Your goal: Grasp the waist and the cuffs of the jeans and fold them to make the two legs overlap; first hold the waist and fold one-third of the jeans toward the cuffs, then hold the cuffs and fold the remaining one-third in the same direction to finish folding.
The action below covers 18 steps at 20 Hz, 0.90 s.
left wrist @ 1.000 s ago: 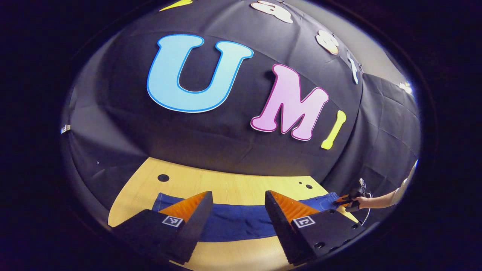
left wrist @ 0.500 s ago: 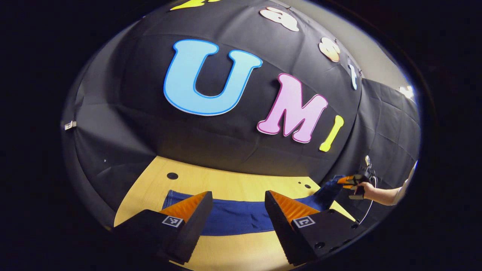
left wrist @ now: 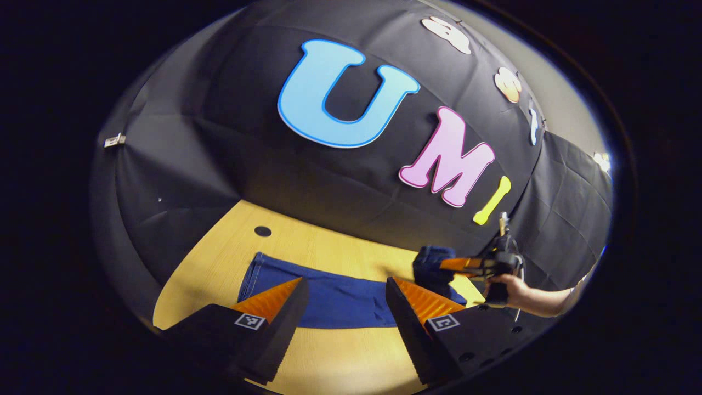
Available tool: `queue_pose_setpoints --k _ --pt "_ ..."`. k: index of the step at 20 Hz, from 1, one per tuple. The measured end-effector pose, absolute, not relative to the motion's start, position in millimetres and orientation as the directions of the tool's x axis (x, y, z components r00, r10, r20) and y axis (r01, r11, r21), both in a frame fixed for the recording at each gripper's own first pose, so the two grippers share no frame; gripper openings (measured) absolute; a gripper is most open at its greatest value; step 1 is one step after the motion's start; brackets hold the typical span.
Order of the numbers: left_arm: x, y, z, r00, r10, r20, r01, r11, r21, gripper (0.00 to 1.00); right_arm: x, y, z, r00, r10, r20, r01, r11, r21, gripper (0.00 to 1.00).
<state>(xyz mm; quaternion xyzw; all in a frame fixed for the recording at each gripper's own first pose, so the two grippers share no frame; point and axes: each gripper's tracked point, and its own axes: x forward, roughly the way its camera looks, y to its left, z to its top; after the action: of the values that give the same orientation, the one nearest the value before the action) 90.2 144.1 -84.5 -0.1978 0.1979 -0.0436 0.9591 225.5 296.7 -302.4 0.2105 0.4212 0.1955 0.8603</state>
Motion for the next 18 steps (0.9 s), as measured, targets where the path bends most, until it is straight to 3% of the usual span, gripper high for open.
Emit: queue_pose_setpoints --k 3,5,6,8,10,11,12,13,18 --pt "94.2 164.7 -121.5 0.871 -0.116 -0.477 -0.084 0.922 -0.377 0.92 195.3 314.1 -335.2 0.432 0.523 -0.735 -0.222 0.851 0.475 0.28" --pt "88.3 179.8 -153.7 0.793 -0.087 -0.603 -0.165 0.922 -0.350 0.92 198.2 309.9 -340.8 0.445 0.522 -0.728 -0.211 0.851 0.481 0.30" --pt "93.8 186.4 -163.1 0.788 -0.094 -0.609 -0.174 0.914 -0.367 0.93 193.7 313.6 -339.2 0.425 0.554 -0.716 -0.210 0.830 0.517 0.22" --pt "108.6 185.3 -164.1 0.785 -0.133 -0.605 -0.188 0.880 -0.437 0.92 177.0 315.6 -340.6 0.332 0.620 -0.711 -0.218 0.783 0.582 0.53" --pt "123.2 196.2 -182.6 0.756 -0.126 -0.643 -0.216 0.878 -0.427 0.92 174.0 325.6 -322.6 0.346 0.655 -0.672 -0.259 0.755 0.603 0.83" --pt "129.5 203.4 -196.3 0.735 -0.116 -0.668 -0.218 0.892 -0.395 0.92 172.2 325.5 -304.4 0.347 0.684 -0.642 -0.276 0.729 0.627 0.78" --pt "133.8 209.3 -207.4 0.710 -0.112 -0.696 -0.212 0.908 -0.362 0.92 167.5 327.2 -285.3 0.339 0.720 -0.605 -0.301 0.693 0.655 1.00" --pt "138.1 214.6 -217.4 0.683 -0.103 -0.723 -0.201 0.925 -0.322 0.92 163.3 322.8 -266.0 0.339 0.750 -0.568 -0.331 0.660 0.674 0.94" --pt "171.3 241.3 -254.8 0.572 -0.049 -0.819 -0.189 0.963 -0.190 0.92 156.2 262.7 -223.0 0.399 0.760 -0.513 -0.405 0.647 0.646 0.93"
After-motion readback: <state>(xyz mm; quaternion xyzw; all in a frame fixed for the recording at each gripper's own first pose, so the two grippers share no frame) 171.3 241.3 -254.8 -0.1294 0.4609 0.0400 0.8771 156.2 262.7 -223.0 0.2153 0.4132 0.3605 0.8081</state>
